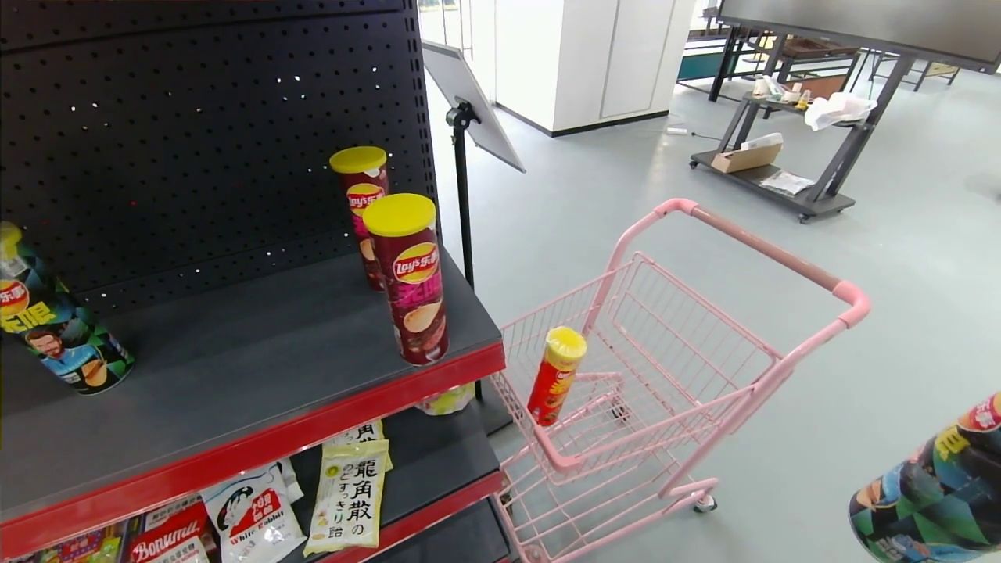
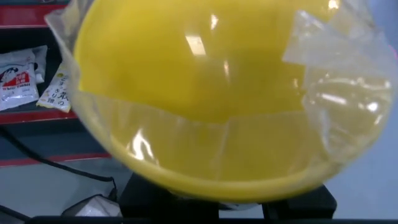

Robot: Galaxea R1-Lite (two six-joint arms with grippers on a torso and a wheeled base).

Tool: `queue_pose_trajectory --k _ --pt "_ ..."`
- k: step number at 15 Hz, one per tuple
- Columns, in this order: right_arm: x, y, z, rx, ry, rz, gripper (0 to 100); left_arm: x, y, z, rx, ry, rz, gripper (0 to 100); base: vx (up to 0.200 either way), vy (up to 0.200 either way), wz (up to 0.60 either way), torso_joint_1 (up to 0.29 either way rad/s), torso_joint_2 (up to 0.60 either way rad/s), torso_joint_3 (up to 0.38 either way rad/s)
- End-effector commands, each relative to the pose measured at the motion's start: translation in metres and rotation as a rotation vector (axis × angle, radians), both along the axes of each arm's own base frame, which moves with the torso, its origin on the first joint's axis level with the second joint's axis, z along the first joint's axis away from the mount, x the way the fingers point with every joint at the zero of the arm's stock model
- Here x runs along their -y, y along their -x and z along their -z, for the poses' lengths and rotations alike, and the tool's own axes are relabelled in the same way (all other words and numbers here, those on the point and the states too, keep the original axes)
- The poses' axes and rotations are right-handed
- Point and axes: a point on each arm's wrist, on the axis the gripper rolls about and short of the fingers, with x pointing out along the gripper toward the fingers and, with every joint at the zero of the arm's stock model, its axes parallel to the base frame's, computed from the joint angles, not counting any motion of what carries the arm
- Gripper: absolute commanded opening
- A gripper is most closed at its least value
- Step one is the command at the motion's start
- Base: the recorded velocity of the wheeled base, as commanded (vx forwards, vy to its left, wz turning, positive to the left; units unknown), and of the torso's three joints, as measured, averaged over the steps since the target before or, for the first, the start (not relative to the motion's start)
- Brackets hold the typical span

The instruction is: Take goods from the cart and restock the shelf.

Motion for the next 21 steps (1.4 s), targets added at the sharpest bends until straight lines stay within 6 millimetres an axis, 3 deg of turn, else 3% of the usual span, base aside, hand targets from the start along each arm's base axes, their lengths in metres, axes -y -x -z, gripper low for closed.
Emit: queue_pose_trajectory --k 1,8,12,14,19,21 --pt "-0.003 -0.009 0.002 -0.044 0.015 -0.002 0 0.000 0.000 0.000 -0.001 0.000 0.000 100 0.000 0.000 0.60 0.007 -0.02 -0.012" --pt "-0.005 -0.014 0.002 -0.067 0.012 -0.039 0 0.000 0.000 0.000 -0.001 -0.003 0.000 100 0.000 0.000 0.60 0.006 0.00 -0.001" --pt "-0.006 -0.013 0.003 -0.069 -0.006 -0.081 0 0.000 0.000 0.000 -0.001 -0.001 0.000 100 0.000 0.000 0.00 0.000 0.00 0.000" --pt "-0.009 -0.011 0.004 -0.085 -0.047 -0.213 0 0.000 0.000 0.000 0.000 -0.003 0.000 100 0.000 0.200 0.00 0.002 0.00 0.002" --pt "-0.014 -0.009 0.006 -0.100 -0.047 -0.324 0 0.000 0.000 0.000 0.000 -0.003 0.000 100 0.000 0.200 0.00 0.004 0.00 0.002" --pt "-0.017 -0.006 0.007 -0.113 -0.080 -0.463 0 0.000 0.000 0.000 0.000 -0.003 0.000 100 0.000 0.200 0.00 0.000 0.00 0.005"
